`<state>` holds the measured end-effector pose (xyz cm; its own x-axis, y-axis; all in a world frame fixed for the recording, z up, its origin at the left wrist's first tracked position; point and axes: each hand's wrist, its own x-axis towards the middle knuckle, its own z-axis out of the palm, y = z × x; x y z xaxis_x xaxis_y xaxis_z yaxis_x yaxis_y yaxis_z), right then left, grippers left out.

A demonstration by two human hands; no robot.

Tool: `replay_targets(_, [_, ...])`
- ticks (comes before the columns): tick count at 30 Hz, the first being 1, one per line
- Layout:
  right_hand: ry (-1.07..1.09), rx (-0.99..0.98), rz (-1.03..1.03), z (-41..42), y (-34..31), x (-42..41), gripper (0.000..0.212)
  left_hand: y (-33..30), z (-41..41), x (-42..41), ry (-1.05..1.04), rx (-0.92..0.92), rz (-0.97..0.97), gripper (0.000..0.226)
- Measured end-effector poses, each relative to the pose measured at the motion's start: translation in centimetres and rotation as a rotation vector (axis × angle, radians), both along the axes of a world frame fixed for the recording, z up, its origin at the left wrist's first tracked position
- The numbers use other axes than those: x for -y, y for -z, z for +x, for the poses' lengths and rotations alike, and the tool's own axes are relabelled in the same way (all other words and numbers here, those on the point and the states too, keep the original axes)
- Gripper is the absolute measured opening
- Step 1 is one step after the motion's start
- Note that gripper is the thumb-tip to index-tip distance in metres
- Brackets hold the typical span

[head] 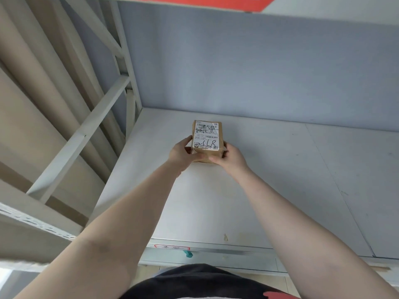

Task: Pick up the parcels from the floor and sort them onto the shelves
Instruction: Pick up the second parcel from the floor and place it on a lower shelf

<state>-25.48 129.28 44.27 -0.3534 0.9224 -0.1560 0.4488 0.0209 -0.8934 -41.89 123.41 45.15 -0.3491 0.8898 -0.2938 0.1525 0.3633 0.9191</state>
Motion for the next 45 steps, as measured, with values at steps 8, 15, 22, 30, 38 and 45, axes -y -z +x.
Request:
replay_targets(8, [0.034,0.029,0.124,-0.4,1.1,-1.4,0.069,1.0,-0.2,-1.6,0.019,-0.083,0.040,0.085])
replay_targets(15, [0.052,0.006,0.153,-0.6,1.7,-1.9,0.066,1.2,0.0,-2.5,0.054,-0.235,0.064,0.081])
replay_targets(22, [0.042,0.039,0.165,-0.6,1.8,-2.3,0.050,1.3,0.0,-2.8,0.062,-0.301,0.100,0.071])
replay_targets(30, [0.042,0.010,0.159,-0.6,1.9,-2.4,0.054,1.0,0.1,-2.7,0.076,-0.303,0.091,0.072])
replay_targets(38, [0.053,0.023,0.152,-0.6,1.7,-2.3,0.055,0.8,0.4,-2.4,0.068,-0.279,0.093,0.071])
replay_targets(45, [0.046,0.035,0.142,-0.7,2.0,-2.6,0.059,0.7,0.6,-2.2,0.070,-0.297,0.098,0.054])
